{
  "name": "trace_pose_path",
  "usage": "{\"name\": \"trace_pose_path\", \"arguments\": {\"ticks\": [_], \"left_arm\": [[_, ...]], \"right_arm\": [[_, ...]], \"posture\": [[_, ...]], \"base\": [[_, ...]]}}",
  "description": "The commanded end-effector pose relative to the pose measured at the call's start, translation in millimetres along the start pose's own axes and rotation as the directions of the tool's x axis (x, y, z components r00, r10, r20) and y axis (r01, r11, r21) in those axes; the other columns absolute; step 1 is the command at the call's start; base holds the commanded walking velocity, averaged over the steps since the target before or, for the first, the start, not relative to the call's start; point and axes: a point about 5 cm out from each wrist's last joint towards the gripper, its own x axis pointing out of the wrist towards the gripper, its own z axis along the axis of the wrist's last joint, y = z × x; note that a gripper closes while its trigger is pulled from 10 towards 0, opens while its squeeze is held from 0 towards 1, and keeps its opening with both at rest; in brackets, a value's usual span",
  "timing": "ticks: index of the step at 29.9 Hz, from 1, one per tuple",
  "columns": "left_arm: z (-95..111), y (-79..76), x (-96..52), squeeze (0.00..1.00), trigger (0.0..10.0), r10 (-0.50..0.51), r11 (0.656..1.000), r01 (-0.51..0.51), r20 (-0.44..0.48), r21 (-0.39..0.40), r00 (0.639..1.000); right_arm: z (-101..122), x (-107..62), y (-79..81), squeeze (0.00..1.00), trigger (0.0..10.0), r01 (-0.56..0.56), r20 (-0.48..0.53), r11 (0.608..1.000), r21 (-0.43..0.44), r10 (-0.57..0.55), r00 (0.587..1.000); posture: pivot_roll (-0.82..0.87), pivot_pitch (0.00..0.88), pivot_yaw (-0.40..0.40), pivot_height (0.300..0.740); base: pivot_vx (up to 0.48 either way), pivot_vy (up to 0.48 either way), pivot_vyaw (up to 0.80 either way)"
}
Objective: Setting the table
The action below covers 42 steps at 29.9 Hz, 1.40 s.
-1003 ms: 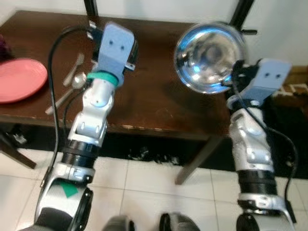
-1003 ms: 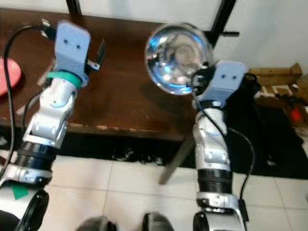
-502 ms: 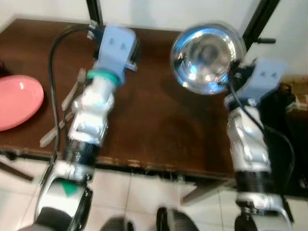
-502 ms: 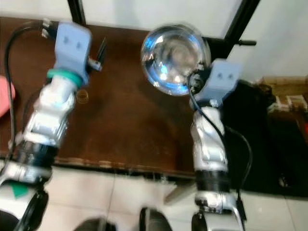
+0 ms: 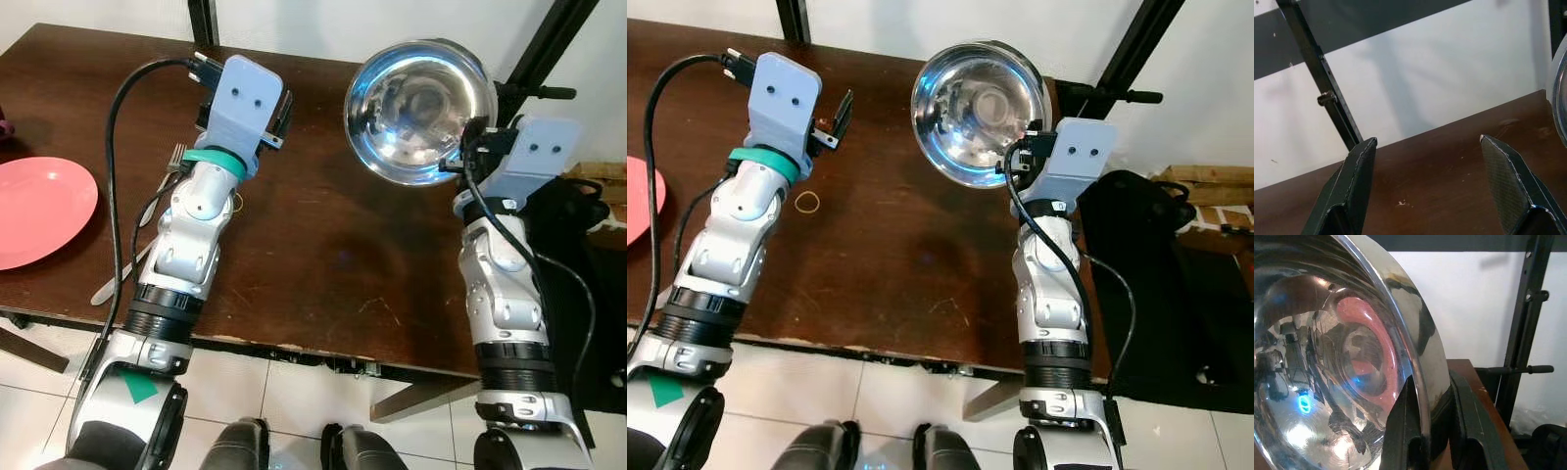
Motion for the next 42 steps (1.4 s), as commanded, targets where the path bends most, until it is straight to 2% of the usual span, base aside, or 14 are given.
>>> {"name": "trace_pose_path", "arguments": {"ticks": [1,9,12,13,18,20,25,30,32,33,34,37,38,42], "left_arm": [[-2.9,-3.7,-1.6,0.0,10.0,-0.026,0.999,0.026,-0.023,-0.031,0.999],[-12.5,3.4,-11.5,0.0,10.0,-0.115,0.993,0.114,-0.084,-0.025,0.99],[-12.4,22.9,-25.3,0.0,10.0,-0.204,0.978,0.207,-0.085,0.025,0.975],[-12.4,22.9,-25.3,0.0,10.0,-0.204,0.978,0.207,-0.085,0.025,0.975],[1.7,35.5,-38.1,0.0,10.0,-0.322,0.946,0.324,-0.045,0.028,0.946],[10.1,36.0,-44.9,0.0,10.0,-0.384,0.923,0.384,-0.026,0.031,0.923],[24.4,33.7,-53.7,0.0,10.0,-0.434,0.901,0.434,0.001,0.024,0.901],[28.3,32.2,-56.3,0.0,10.0,-0.425,0.905,0.425,0.009,0.006,0.905],[28.4,30.3,-59.0,0.0,10.0,-0.429,0.903,0.429,0.008,-0.004,0.903],[28.8,29.9,-60.7,0.0,10.0,-0.436,0.9,0.436,0.004,-0.01,0.9],[28.9,29.3,-61.6,0.0,10.0,-0.44,0.898,0.44,0.001,-0.017,0.898],[29.1,28.6,-62.1,0.0,10.0,-0.444,0.896,0.444,-0.002,-0.026,0.896],[29.1,28.0,-61.8,0.0,10.0,-0.445,0.895,0.444,-0.002,-0.03,0.896],[29.6,26.9,-61.1,0.0,10.0,-0.445,0.895,0.444,-0.004,-0.035,0.896]], "right_arm": [[0.4,1.0,-4.6,0.0,10.0,0.022,0.005,1.0,0.002,-0.022,1.0],[-18.3,5.4,-2.8,0.0,10.0,0.046,-0.115,0.998,0.042,-0.041,0.992],[-33.5,17.7,2.0,0.0,10.0,0.085,-0.225,0.977,0.197,-0.039,0.973],[-33.5,17.7,2.0,0.0,10.0,0.085,-0.225,0.977,0.197,-0.039,0.973],[-45.8,34.8,9.7,0.0,10.0,0.173,-0.346,0.897,0.407,-0.024,0.938],[-48.6,41.8,18.3,0.0,10.0,0.189,-0.391,0.842,0.505,0.027,0.92],[-57.0,43.9,36.4,0.0,10.0,0.182,-0.494,0.83,0.527,0.125,0.86],[-60.9,43.1,35.3,0.0,10.0,0.187,-0.532,0.851,0.49,0.123,0.838],[-62.4,43.9,29.2,0.31,10.0,0.202,-0.545,0.86,0.469,0.102,0.832],[-62.7,45.3,25.8,0.35,10.0,0.21,-0.549,0.858,0.468,0.096,0.83],[-63.0,46.1,21.3,0.64,10.0,0.222,-0.553,0.857,0.465,0.085,0.829],[-63.3,46.9,14.8,0.76,10.0,0.241,-0.558,0.855,0.46,0.067,0.827],[-63.1,47.2,11.8,1.0,10.0,0.248,-0.559,0.854,0.457,0.059,0.827],[-62.2,48.2,6.0,1.0,10.0,0.262,-0.558,0.854,0.45,0.04,0.829]], "posture": [[0.07,0.0,0.015,0.74],[0.1,0.003,-0.004,0.74],[0.15,0.042,-0.032,0.74],[0.15,0.042,-0.032,0.74],[0.2,0.077,-0.051,0.74],[0.21,0.089,-0.056,0.74],[0.23,0.111,-0.066,0.74],[0.23,0.127,-0.071,0.74],[0.23,0.129,-0.069,0.74],[0.23,0.129,-0.068,0.74],[0.22,0.128,-0.066,0.74],[0.21,0.123,-0.063,0.74],[0.21,0.121,-0.062,0.74],[0.2,0.112,-0.059,0.74]], "base": [[0.0,0.0,0.0],[0.0,0.0,0.0],[0.0,0.0,0.0],[0.0,0.0,0.0],[0.0,0.0,0.0],[0.0,0.0,0.0],[0.0,0.0,0.0],[0.0,0.0,0.0],[0.0,0.0,0.0],[0.0,0.0,0.0],[0.0,0.0,0.0],[0.0,0.0,0.0],[0.0,0.0,0.0],[0.0,0.0,0.0]]}}
